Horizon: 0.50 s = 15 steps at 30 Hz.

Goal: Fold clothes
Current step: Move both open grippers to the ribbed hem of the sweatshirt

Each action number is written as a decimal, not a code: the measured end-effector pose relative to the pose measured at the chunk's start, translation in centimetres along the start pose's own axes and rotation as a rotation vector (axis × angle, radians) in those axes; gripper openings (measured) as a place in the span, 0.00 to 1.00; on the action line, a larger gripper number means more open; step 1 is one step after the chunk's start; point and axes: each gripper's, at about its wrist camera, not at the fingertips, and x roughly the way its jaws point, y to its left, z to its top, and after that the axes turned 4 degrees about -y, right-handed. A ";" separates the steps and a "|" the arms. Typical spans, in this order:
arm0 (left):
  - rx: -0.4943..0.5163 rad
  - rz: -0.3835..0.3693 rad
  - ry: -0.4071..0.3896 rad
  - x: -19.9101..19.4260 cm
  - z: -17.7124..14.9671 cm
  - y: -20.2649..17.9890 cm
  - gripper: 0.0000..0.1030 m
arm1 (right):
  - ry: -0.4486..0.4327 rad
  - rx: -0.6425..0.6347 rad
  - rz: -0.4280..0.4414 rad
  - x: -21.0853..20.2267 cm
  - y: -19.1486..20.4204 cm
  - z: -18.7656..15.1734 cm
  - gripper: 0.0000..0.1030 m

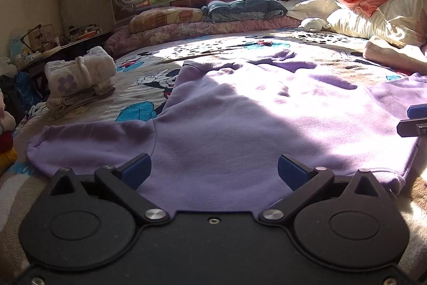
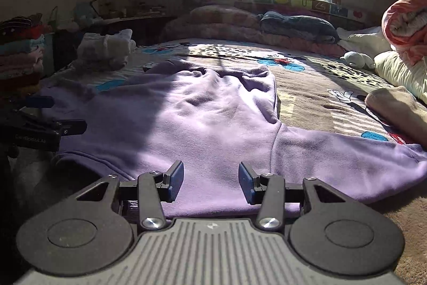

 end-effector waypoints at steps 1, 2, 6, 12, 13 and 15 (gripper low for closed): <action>-0.002 0.004 0.002 -0.1 -0.2 0.3 1.00 | 0.015 -0.008 0.003 0.2 0.5 -0.7 0.45; -0.004 0.009 0.003 -0.3 -0.3 0.6 1.00 | 0.030 -0.016 0.007 0.4 1.0 -1.3 0.45; -0.012 0.026 0.010 -0.9 -1.0 1.7 1.00 | 0.022 0.003 0.006 -0.8 1.5 -1.9 0.45; 0.060 0.059 -0.121 -3.2 -1.2 0.6 0.99 | 0.000 -0.067 0.011 -1.4 3.3 -2.5 0.48; 0.061 0.049 -0.130 -3.3 -1.2 0.4 0.99 | 0.002 -0.080 0.012 -1.4 3.6 -2.7 0.53; 0.066 0.017 -0.043 -2.2 -1.4 0.2 0.99 | 0.059 -0.060 0.017 -1.0 3.7 -3.3 0.58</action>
